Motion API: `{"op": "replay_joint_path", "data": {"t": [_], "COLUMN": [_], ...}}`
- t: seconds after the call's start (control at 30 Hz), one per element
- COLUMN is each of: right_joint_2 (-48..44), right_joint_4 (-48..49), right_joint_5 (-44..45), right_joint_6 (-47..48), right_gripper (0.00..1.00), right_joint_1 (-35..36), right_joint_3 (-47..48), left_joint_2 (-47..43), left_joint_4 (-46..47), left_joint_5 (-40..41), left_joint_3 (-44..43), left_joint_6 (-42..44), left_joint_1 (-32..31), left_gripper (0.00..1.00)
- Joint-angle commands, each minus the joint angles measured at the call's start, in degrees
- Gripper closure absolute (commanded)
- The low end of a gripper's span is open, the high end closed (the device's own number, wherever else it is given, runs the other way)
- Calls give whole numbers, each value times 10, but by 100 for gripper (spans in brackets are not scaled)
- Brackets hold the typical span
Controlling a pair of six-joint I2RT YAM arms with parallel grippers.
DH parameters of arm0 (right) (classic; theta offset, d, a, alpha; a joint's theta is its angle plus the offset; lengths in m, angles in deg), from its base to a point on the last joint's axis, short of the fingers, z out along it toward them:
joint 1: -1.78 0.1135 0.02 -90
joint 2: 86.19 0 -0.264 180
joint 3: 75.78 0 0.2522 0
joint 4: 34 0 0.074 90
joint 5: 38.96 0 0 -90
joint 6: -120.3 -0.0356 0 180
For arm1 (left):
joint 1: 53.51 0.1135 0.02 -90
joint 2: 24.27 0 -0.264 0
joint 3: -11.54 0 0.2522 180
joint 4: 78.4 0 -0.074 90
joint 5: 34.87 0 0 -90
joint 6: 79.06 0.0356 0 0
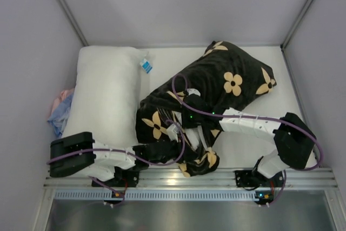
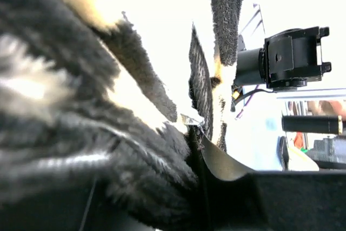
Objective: Remove the pillowcase from the pillow
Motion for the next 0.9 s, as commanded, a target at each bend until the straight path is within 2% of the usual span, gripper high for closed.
{"op": "replay_joint_path", "data": {"t": [0.0, 0.1, 0.2, 0.3, 0.4, 0.43, 0.53, 0.57, 0.67, 0.73, 0.77, 0.87], "right_joint_2": [-40, -70, -115, -175, -225, -242, -279, -290, -329, -359, -369, -403], "right_joint_4": [297, 301, 274, 234, 181, 169, 114, 106, 68, 45, 40, 10], "right_joint_5": [8, -22, -35, -34, -50, -54, -72, -71, -78, -96, -100, -136], "right_joint_6": [-81, -85, -84, -68, -46, -27, 0, 6, 31, 39, 39, 36], "right_gripper": [100, 100, 100, 100, 100, 100, 100, 100, 100, 100, 100, 100], "right_joint_1": [-43, -64, -81, -95, -106, -106, -106, -106, -110, -110, -111, -112], "right_joint_3": [0, -8, -9, -18, -19, -19, -37, -51, -66, -66, -60, -29], "left_joint_2": [47, 116, 133, 113, 34, 13, -82, -108, -201, -259, -275, -314], "left_joint_4": [64, 92, 135, 120, 10, -74, -223, -304, -430, -491, -538, -588], "left_joint_5": [-184, -195, -168, -103, -32, -14, 73, 94, 168, 227, 241, 283], "left_joint_3": [-36, -35, 7, 42, 52, 39, 10, -7, -26, -30, -30, -25], "left_joint_6": [-12, -26, -55, -84, -94, -94, -97, -96, -99, -125, -131, -156], "left_joint_1": [-54, -58, -58, -58, -58, -58, -58, -58, -58, -58, -58, -57], "left_gripper": [72, 97, 100, 100, 100, 100, 100, 100, 98, 92, 91, 90]}}
